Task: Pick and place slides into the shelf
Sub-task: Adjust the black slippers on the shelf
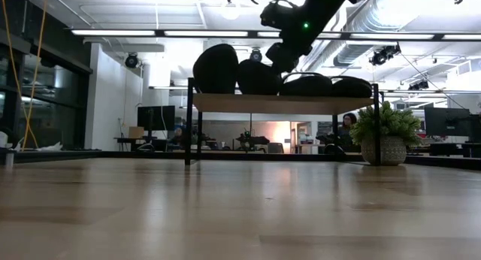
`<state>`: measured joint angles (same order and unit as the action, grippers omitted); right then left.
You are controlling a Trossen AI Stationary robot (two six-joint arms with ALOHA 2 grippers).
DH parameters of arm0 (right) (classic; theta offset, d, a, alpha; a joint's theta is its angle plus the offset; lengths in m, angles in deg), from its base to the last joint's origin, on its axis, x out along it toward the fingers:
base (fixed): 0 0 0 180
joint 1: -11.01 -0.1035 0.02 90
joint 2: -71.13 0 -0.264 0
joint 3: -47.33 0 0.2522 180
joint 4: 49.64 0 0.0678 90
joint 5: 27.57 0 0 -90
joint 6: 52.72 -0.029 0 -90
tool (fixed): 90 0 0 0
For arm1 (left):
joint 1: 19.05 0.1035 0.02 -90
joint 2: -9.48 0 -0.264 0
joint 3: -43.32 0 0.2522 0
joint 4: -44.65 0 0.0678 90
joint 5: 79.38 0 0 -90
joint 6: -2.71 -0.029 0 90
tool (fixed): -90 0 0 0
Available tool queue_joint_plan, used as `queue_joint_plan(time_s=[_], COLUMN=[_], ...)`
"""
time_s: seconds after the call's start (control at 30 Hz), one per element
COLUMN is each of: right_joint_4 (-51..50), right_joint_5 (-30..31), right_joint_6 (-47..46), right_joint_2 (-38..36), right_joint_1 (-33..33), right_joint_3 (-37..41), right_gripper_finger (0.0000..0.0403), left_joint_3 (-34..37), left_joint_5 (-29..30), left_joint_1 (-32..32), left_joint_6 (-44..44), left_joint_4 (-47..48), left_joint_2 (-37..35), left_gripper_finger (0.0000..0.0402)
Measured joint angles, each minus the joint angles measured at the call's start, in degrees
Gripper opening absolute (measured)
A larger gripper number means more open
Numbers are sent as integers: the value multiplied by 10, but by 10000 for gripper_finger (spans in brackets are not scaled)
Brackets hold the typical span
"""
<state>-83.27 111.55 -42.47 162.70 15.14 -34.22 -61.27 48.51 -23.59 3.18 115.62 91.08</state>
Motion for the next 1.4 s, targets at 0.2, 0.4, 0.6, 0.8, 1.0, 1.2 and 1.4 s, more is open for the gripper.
queue_joint_plan(time_s=[0.2, 0.4, 0.6, 0.8, 1.0, 1.2, 1.4], right_joint_4=[-25, -97, -106, -84, -58, -30, -38], right_joint_5=[-56, -60, -59, -28, 0, 50, -23], right_joint_6=[-16, -62, -69, -54, -53, -39, -32], right_joint_2=[-3, -4, -4, -2, -2, -1, -1], right_joint_1=[-3, -4, -10, -10, -3, 0, 5], right_joint_3=[0, -1, -1, 0, 1, 2, 2], right_gripper_finger=[142, 142, 142, 142, 142, 142, 142], left_joint_3=[0, 0, 0, 0, 0, 0, 0], left_joint_5=[0, 0, 0, 0, 0, -13, -13], left_joint_1=[0, 0, 0, 0, 0, 0, 0], left_joint_6=[0, 13, 14, 17, 23, 24, 24], left_joint_4=[1, 18, 19, 19, 19, 18, 18], left_joint_2=[0, 0, 0, 0, 0, 0, 0], left_gripper_finger=[177, 177, 177, 177, 177, 177, 177])
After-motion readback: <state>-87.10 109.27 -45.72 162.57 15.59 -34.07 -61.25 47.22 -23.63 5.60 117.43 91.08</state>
